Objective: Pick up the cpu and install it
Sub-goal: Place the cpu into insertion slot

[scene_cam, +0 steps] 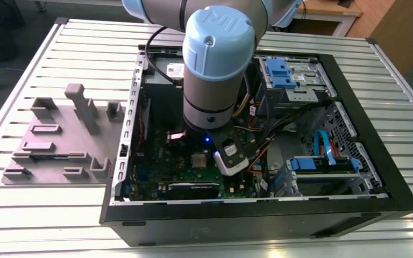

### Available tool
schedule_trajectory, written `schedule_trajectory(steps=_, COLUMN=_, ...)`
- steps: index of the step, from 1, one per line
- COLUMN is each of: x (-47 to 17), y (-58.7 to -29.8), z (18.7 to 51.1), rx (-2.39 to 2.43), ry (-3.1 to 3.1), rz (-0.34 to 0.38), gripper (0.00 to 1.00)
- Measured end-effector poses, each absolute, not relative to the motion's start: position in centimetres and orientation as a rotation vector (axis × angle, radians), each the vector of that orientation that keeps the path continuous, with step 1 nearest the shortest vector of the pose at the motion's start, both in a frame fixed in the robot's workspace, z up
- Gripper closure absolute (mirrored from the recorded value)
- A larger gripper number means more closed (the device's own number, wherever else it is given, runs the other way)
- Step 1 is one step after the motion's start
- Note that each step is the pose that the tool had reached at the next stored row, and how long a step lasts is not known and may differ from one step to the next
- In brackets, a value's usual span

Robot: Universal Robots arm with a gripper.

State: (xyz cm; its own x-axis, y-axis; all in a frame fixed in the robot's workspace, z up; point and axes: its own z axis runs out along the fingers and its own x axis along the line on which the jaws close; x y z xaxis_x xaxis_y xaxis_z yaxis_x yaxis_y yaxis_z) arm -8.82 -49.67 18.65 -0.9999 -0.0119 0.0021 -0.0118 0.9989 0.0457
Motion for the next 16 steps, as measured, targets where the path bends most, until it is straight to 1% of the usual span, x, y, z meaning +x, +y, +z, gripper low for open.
schedule_trajectory(steps=16, x=-8.82, y=-49.67, z=19.28, rx=0.019, ry=-3.138, rz=-0.072, gripper=0.46)
